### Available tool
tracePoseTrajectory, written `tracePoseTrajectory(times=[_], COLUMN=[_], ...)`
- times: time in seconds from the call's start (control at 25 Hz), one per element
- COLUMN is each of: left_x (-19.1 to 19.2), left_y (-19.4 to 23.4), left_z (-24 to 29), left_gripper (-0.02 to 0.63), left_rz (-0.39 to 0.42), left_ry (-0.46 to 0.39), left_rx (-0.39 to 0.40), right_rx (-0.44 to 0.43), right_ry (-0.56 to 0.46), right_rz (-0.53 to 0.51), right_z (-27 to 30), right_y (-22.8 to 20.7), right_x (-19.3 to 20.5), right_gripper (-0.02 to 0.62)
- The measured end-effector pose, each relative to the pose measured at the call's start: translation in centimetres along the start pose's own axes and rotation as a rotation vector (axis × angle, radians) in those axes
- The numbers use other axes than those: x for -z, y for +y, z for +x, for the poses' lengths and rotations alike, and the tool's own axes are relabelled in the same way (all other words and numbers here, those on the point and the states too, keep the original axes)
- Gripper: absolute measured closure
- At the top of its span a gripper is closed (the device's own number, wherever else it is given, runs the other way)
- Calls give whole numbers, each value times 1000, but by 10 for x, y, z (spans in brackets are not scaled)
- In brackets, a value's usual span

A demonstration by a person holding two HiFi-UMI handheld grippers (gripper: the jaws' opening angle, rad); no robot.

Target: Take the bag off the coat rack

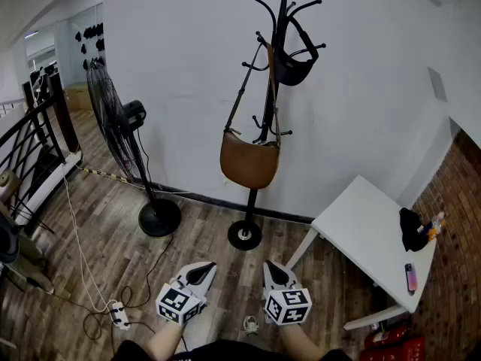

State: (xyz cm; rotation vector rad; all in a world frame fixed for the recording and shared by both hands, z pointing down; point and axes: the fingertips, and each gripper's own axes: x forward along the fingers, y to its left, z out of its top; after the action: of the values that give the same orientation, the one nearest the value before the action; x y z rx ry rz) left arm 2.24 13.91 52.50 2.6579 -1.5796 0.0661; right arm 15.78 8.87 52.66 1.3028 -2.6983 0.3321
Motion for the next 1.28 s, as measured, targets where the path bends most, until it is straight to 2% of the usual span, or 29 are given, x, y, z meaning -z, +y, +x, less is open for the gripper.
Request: tracePoseTrajectory(times=[0.16, 0.32, 0.4, 0.44, 0.52, 0.72, 1.08, 1.28], left_x=[-6, -9, -10, -12, -15, -20, -25, -28], left_y=[7, 21, 27, 30, 36, 51, 72, 89], left_z=[20, 40, 52, 58, 71, 101, 154, 176], left_gripper=[600, 600, 456, 449, 449, 421, 405, 403], left_rz=[-1, 5, -16, -16, -12, -17, -32, -20], left_ry=[-21, -24, -25, -27, -33, -39, -59, -56], left_rx=[7, -31, -38, -39, -49, -105, -191, -218], right_rx=[-12, 14, 16, 16, 14, -12, -102, -130], right_ry=[-7, -25, -30, -30, -28, -26, -41, -61], right_rz=[41, 18, 7, 3, -10, -24, -74, -67], right_z=[15, 31, 41, 47, 59, 89, 129, 152], right_y=[-16, -37, -49, -54, -66, -95, -132, -148], right_x=[-5, -14, -20, -24, -30, -45, -76, -91], right_gripper=[597, 585, 555, 527, 478, 421, 410, 410])
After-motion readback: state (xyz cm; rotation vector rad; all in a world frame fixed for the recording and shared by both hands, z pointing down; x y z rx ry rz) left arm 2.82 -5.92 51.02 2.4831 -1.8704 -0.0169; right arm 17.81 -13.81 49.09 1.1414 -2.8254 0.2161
